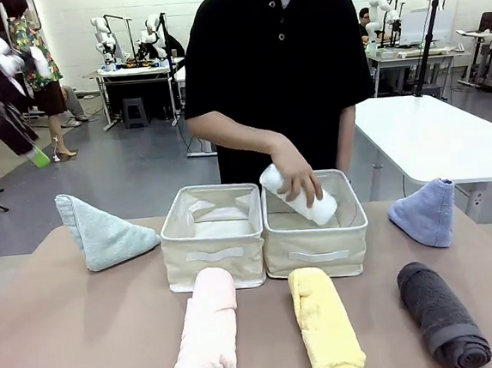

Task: Sort the towels based on their folding style.
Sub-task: Pick up one triangle-folded towel and place it in the left Fabric basket.

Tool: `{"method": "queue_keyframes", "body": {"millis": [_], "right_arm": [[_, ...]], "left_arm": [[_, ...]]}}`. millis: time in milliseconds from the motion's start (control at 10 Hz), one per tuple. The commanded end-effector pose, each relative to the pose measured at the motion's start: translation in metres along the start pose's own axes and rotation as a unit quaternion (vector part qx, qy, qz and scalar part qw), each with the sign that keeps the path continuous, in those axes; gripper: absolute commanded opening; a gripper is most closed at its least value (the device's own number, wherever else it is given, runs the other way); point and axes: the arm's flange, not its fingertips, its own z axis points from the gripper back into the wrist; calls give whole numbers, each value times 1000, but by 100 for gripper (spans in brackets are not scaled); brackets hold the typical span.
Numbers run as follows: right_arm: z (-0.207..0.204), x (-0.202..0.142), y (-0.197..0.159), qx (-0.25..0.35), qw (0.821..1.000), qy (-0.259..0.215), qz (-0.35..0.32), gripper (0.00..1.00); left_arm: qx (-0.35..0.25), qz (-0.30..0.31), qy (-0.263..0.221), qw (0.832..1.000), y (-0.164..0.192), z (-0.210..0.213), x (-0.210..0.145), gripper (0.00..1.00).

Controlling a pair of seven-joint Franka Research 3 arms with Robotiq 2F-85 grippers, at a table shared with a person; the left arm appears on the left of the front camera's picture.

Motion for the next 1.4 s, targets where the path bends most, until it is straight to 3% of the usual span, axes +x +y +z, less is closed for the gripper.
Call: {"method": "queue_keyframes", "body": {"millis": [0, 400, 500, 600, 700, 1100, 1200, 1300], "right_arm": [[2, 2, -1, 8, 1000, -13, 8, 100], [2, 2, -1, 8, 1000, -13, 8, 100], [2, 2, -1, 8, 1000, -13, 8, 100], [2, 2, -1, 8, 1000, -13, 8, 100], [2, 2, -1, 8, 1000, -13, 8, 100], [2, 2, -1, 8, 1000, -13, 8, 100], [2, 2, -1, 8, 1000, -13, 8, 100], [2, 2, -1, 8, 1000, -13, 8, 100]], "left_arm": [[-2, 19, 56, 998, 11, -37, -4, 100], [-59, 29, 76, 995, 51, -91, -6, 100], [-40, 35, 76, 996, 63, -103, -6, 100], [-34, 36, 64, 997, 64, -103, -8, 100], [-44, 35, 81, 995, 46, -101, -16, 100], [-44, 35, 81, 995, 46, -101, -16, 100], [-43, 35, 80, 995, 52, -104, -13, 100], [-78, 24, 71, 994, 67, -109, -11, 100]]}}
